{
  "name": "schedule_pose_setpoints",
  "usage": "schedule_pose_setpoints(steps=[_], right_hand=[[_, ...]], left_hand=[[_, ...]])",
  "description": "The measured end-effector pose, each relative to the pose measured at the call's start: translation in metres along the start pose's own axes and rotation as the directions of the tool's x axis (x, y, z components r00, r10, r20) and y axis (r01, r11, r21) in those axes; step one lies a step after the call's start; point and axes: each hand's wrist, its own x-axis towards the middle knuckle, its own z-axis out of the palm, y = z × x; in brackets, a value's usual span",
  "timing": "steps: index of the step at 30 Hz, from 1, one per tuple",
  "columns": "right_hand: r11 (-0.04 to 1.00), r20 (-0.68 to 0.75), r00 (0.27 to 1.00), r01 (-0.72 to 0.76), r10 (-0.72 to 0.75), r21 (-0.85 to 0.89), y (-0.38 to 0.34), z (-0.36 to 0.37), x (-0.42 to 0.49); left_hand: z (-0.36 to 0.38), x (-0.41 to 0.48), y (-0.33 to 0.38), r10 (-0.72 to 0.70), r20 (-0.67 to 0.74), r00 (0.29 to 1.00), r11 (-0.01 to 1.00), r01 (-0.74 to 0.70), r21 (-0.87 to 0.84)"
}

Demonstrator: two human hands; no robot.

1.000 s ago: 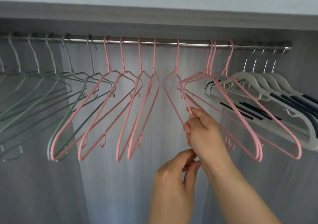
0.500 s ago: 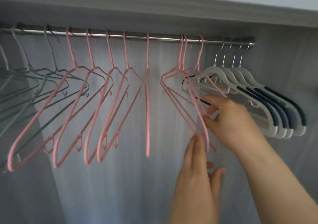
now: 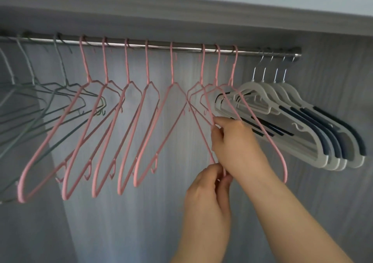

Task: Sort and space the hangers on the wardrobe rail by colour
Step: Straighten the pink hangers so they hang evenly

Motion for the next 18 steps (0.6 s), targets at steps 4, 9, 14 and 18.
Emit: schedule_pose_setpoints(steps=[4, 9, 14, 18], right_hand=[[0.999, -0.014, 1.0, 0.004, -0.003, 0.052, -0.01, 0.01, 0.001], [0.997, 0.023, 0.999, -0.024, 0.022, 0.067, -0.018, 0.02, 0.001], [0.991, 0.006, 0.995, 0.102, -0.102, -0.091, -0.024, -0.008, -0.014], [0.995, -0.13, 0.99, 0.049, -0.059, -0.083, 0.0, -0.054, -0.01]], left_hand=[[-0.012, 0.0, -0.002, -0.009, -0.017, 1.0, 1.0, 0.01, 0.008], [-0.022, -0.002, -0.007, -0.031, -0.035, 0.999, 0.999, 0.032, 0.027], [-0.023, -0.014, -0.01, -0.082, -0.076, 0.994, 0.997, 0.081, -0.015], [-0.018, -0.026, 0.005, 0.097, -0.067, 0.993, 0.988, -0.087, 0.129]])
